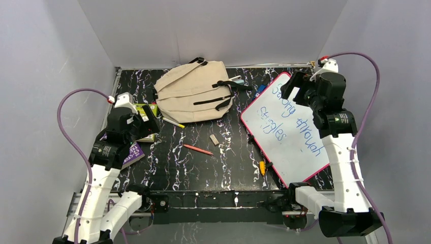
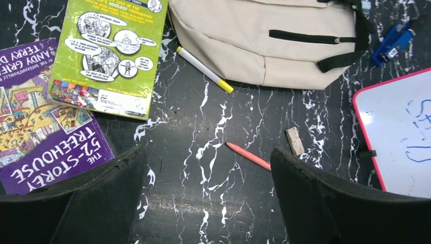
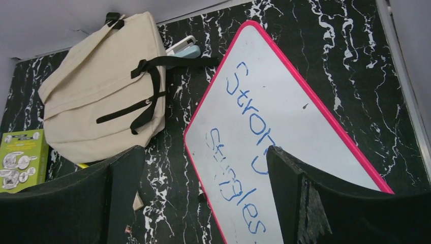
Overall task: Pack the student bag
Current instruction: Pick up the student bag at the center of the board, then unzip the student bag at the center of the board.
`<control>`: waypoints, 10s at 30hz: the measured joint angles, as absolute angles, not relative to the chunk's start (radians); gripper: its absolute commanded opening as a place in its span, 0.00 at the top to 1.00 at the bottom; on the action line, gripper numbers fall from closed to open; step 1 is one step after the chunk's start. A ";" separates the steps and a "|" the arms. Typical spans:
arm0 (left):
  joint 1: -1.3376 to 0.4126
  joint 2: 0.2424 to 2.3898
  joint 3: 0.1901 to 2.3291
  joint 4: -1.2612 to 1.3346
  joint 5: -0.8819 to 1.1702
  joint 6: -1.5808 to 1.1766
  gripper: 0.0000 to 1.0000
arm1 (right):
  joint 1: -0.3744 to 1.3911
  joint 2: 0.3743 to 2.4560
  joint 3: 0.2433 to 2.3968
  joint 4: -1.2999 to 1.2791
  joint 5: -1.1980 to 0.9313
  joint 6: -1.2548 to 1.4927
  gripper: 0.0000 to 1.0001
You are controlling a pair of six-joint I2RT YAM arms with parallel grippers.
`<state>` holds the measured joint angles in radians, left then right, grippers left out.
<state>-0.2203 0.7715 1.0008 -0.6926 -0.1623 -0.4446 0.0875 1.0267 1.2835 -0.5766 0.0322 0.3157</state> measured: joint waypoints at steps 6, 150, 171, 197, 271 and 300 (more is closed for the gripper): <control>-0.215 0.734 1.000 -0.682 -0.138 -0.426 0.11 | 0.078 1.008 1.293 -0.577 -0.050 0.319 0.01; -0.229 0.889 1.715 -0.887 -0.159 -0.314 0.10 | 0.799 1.713 1.977 -0.054 0.073 -0.485 1.00; -0.341 0.994 1.929 -0.904 0.450 0.030 0.10 | 0.798 1.165 1.637 -0.284 -0.163 -0.160 1.00; -0.347 0.962 1.749 -0.828 0.712 -0.088 1.00 | 0.799 1.163 1.620 -0.307 -0.176 0.007 0.72; -0.350 1.200 1.872 -0.860 0.362 -0.435 1.00 | 0.798 1.076 1.239 -0.209 0.009 0.830 0.09; -0.350 1.134 1.787 -0.781 0.458 -0.500 1.00 | 0.561 1.277 1.118 0.209 -0.349 1.113 0.37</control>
<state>-0.3500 1.1339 1.7866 -0.7807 0.4576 -0.4999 0.5606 1.2766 1.1179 0.2089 -0.3489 1.1133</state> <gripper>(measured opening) 0.146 0.658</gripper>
